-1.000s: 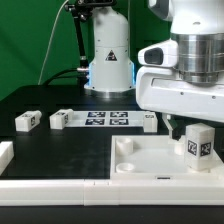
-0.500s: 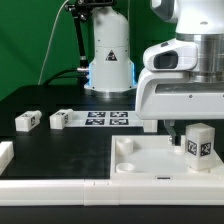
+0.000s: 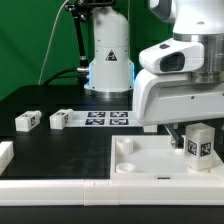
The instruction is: Assemble one leg
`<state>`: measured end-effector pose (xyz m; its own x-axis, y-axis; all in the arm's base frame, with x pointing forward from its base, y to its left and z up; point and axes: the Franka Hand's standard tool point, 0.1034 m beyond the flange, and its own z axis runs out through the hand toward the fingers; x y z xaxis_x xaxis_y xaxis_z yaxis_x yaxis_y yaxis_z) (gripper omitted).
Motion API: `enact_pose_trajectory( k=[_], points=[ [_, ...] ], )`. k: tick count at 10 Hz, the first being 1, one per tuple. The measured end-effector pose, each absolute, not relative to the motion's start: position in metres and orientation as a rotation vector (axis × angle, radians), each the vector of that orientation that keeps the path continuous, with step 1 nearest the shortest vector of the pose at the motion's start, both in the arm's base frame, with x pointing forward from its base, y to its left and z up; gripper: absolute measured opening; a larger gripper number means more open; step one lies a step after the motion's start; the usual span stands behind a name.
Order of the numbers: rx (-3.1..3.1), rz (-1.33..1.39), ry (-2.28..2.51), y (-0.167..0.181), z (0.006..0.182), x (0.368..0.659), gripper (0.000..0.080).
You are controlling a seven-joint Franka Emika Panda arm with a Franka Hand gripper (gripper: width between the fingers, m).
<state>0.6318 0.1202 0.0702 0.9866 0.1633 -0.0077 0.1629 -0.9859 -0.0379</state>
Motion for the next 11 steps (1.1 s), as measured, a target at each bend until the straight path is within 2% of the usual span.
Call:
enact_pose_trajectory(
  k=[1, 2, 4, 11],
  points=[
    [-3.096, 0.017, -0.225, 0.1203, 0.0703, 0.6319, 0.0381],
    [-3.098, 0.017, -0.197, 0.1203, 0.0702, 0.6319, 0.0288],
    [-3.099, 0.018, -0.142, 0.1209, 0.0702, 0.6319, 0.0288],
    [-2.877, 0.054, 1.131, 0.1159, 0.0683, 0.6324, 0.0290]
  ],
)
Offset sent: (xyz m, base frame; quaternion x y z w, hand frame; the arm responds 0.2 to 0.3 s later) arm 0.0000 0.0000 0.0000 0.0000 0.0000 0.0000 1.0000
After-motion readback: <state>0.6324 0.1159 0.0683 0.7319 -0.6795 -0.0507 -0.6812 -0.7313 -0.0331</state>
